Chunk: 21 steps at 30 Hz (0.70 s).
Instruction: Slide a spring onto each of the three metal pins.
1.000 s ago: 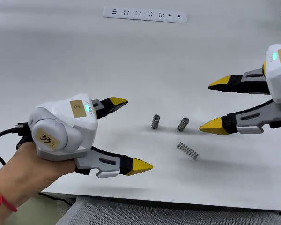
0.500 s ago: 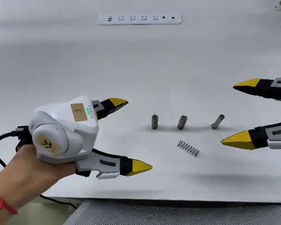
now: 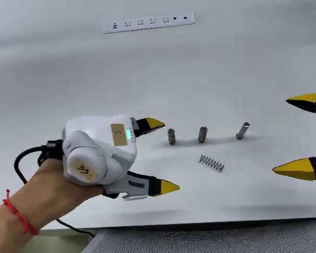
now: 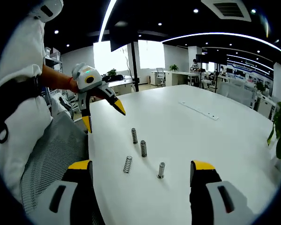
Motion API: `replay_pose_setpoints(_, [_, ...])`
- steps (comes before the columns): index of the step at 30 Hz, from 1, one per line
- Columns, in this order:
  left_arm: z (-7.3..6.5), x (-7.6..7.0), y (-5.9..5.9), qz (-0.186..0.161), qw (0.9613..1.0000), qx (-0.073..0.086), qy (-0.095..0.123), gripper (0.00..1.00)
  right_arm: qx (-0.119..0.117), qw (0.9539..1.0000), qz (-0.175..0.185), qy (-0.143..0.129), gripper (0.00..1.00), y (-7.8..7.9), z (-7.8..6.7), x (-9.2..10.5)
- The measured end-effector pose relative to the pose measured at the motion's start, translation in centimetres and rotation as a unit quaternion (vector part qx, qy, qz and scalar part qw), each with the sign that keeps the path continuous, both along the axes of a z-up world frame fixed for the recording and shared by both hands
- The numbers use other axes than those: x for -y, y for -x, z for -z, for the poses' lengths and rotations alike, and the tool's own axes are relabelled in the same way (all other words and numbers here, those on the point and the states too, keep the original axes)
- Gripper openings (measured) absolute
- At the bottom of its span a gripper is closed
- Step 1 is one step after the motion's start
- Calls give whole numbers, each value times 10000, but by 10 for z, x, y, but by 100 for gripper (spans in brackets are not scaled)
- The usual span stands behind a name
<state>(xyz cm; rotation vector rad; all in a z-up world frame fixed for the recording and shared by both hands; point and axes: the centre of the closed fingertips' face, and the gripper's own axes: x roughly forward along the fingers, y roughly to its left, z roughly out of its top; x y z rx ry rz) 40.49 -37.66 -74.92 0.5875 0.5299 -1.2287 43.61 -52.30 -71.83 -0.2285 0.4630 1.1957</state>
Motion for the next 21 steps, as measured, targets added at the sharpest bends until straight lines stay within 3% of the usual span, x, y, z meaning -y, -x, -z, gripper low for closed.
replay_pose_setpoints(6, [21, 24, 0, 317, 9991, -8, -276, 56, -57, 10000, 48, -47, 89, 6, 4, 11])
replay_pose_setpoints(7, [28, 28, 0, 355, 9987, -48, -367, 56, -72, 9999, 78, -51, 88, 6, 6, 14])
replay_pose_setpoints(9, [40, 32, -3, 474, 9966, 36, -676, 54, -94, 9999, 126, -70, 88, 6, 8, 18])
replay_pose_setpoints(11, [49, 40, -2, 514, 9960, -81, -726, 52, -91, 9998, 159, -80, 88, 7, 9, 20])
replay_pose_setpoints(14, [62, 48, -4, 598, 9938, -72, -937, 49, -61, 9997, 225, -102, 86, 7, 10, 23])
replay_pose_setpoints(16, [67, 53, -5, 585, 9936, -103, -962, 46, -60, 9996, 261, -121, 86, 8, 10, 24])
replay_pose_setpoints(18, [76, 59, -5, 524, 9937, -241, -961, 47, -46, 9994, 304, -155, 86, 9, 10, 26])
replay_pose_setpoints(21, [84, 64, -7, 539, 9924, -206, -1084, 45, -55, 9992, 358, -181, 85, 9, 12, 30])
